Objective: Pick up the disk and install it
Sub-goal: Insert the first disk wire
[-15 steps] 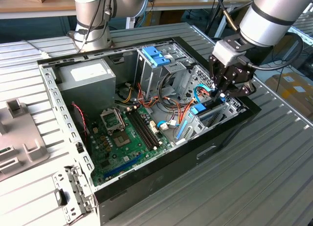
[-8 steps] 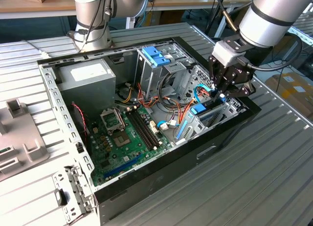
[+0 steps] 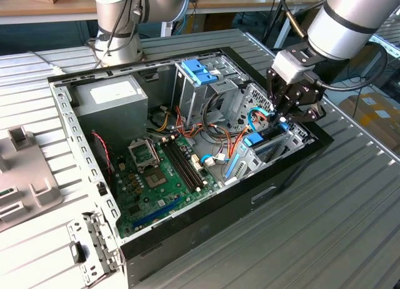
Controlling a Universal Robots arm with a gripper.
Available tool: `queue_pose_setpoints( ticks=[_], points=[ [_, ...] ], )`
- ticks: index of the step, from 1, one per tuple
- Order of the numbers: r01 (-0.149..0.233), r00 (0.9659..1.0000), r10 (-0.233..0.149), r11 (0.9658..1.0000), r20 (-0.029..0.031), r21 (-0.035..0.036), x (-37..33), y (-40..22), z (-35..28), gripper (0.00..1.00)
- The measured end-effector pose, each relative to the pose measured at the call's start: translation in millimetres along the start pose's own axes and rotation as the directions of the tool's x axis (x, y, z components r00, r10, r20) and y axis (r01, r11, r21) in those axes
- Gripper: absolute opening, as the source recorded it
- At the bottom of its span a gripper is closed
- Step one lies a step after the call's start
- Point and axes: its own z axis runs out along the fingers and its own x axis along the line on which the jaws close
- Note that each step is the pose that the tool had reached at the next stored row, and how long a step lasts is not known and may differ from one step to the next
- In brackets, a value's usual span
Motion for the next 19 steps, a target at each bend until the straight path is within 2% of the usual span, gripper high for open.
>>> queue_pose_setpoints(
  ticks=[7,14,19],
  points=[
    [0.0,1.0,0.0,1.0,0.0014,-0.0001,11.7,0.2,-1.1,0.17],
    [0.0,1.0,0.0,1.0,0.0099,0.0002,12.7,0.4,0.5,0.17],
    [0.0,0.9999,0.0,1.0,0.0137,0.0003,12.9,0.4,2.6,0.17]
  ],
)
